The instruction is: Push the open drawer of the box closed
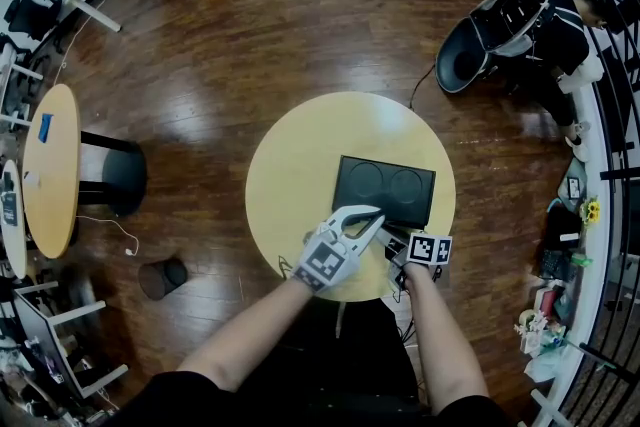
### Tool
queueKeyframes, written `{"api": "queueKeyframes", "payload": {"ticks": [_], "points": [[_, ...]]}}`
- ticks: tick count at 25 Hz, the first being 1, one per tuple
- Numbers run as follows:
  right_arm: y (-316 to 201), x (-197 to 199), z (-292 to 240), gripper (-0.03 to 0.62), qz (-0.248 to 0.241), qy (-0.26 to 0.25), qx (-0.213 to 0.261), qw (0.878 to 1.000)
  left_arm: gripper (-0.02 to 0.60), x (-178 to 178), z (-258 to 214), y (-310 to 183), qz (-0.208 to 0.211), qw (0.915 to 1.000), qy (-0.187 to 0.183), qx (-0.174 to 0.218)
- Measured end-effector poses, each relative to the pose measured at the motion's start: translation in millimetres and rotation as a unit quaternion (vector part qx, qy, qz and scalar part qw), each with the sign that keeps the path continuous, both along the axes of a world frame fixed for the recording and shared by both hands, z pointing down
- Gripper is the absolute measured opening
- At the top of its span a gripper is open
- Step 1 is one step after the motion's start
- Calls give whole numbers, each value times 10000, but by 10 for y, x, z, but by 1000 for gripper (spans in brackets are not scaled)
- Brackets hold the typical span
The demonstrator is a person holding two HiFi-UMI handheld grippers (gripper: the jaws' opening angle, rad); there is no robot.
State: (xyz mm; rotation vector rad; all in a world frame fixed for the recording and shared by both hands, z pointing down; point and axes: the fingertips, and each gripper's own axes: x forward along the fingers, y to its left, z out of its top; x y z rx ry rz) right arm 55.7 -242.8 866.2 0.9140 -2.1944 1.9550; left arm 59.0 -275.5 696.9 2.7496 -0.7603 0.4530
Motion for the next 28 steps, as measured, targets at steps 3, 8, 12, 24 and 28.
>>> {"api": "queueKeyframes", "payload": {"ticks": [3, 8, 12, 24, 28], "points": [[-43, 3, 6, 80, 3, 11, 24, 10000, 34, -2, 6, -19, 3, 10000, -22, -23], [-83, -26, 13, 80, 71, 71, 29, 9999, 34, -69, 5, -10, -9, 10000, -38, -21], [-93, -9, 17, 80, 46, 83, 39, 9999, 34, -74, 9, -12, -46, 10000, -38, -11], [231, -34, -51, 150, -139, 298, -120, 9994, 32, -276, -119, 78, -192, 9997, 20, -117], [328, 10, -268, 83, -218, 473, 208, 9984, 32, -315, -210, 175, -200, 9998, 33, -90]]}}
